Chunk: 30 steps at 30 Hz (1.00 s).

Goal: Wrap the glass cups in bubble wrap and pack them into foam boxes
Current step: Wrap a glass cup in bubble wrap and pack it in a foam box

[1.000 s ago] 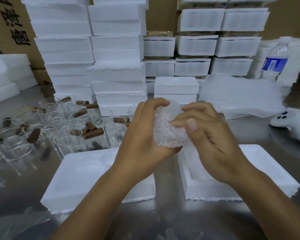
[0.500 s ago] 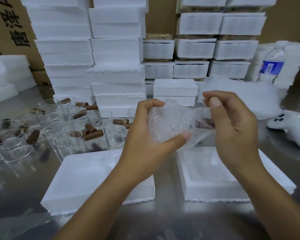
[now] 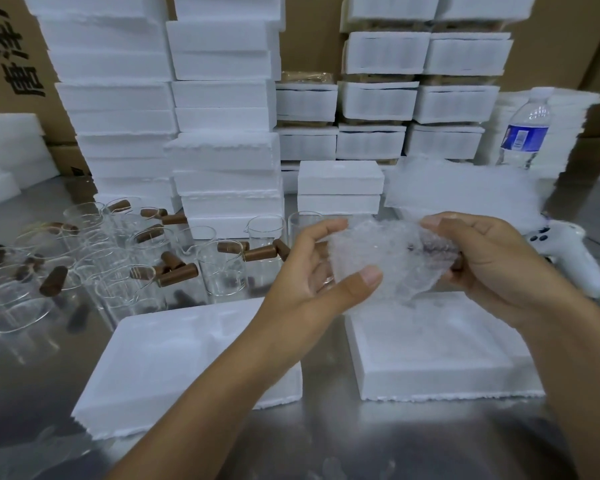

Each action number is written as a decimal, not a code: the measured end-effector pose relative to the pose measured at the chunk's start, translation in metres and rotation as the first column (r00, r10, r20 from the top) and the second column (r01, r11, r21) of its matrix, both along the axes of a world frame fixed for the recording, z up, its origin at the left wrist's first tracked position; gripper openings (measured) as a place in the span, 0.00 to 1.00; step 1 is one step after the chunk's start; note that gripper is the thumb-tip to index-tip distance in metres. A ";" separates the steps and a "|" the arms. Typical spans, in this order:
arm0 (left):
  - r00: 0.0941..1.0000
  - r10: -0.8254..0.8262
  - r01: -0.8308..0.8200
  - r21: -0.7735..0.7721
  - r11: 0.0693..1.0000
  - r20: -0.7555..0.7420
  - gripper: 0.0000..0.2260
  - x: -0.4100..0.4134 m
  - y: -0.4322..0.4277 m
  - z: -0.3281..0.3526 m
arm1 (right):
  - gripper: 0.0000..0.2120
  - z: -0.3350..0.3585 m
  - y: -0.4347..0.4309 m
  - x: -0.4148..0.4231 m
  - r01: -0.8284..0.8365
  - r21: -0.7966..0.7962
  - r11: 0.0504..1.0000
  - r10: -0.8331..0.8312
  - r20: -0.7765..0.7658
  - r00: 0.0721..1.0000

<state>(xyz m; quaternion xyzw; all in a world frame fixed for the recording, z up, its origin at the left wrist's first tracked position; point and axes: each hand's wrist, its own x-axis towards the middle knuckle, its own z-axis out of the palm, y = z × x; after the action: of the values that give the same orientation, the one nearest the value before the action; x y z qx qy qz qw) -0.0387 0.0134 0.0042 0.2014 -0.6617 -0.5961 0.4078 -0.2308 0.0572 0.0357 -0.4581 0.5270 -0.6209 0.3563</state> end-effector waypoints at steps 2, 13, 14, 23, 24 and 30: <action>0.997 -0.019 0.024 -0.069 0.997 0.071 0.27 -0.002 0.002 -0.001 | 0.15 -0.002 0.001 -0.009 0.078 0.028 0.997 -0.078 0.019 0.997; 0.964 0.077 -0.008 -0.263 0.965 0.254 0.21 -0.009 0.004 -0.012 | 0.12 -0.016 0.032 -0.021 0.067 0.039 0.997 -0.061 -0.133 0.989; 0.952 0.103 -0.015 -0.291 0.957 0.289 0.21 -0.008 0.004 -0.013 | 0.12 -0.018 0.033 -0.022 0.073 0.054 0.996 -0.064 -0.153 0.986; 0.862 0.193 0.039 -0.441 0.897 0.468 0.17 -0.002 0.001 -0.012 | 0.11 -0.032 0.042 -0.025 0.042 -0.014 0.999 -0.044 -0.410 0.911; 0.851 0.199 0.051 -0.453 0.890 0.486 0.17 -0.001 0.001 -0.012 | 0.11 -0.034 0.041 -0.025 0.046 0.003 0.999 -0.040 -0.445 0.895; 0.776 0.187 0.156 -0.470 0.869 0.603 0.18 0.004 0.001 -0.007 | 0.03 -0.038 0.041 -0.029 0.245 -0.185 0.952 -0.306 -0.649 0.697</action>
<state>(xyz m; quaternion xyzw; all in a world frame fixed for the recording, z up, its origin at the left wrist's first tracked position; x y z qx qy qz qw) -0.0349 0.0147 -0.0023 0.2834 -0.8874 -0.3002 0.2050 -0.2594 0.0984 -0.0023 -0.5808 0.6555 -0.4821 0.0262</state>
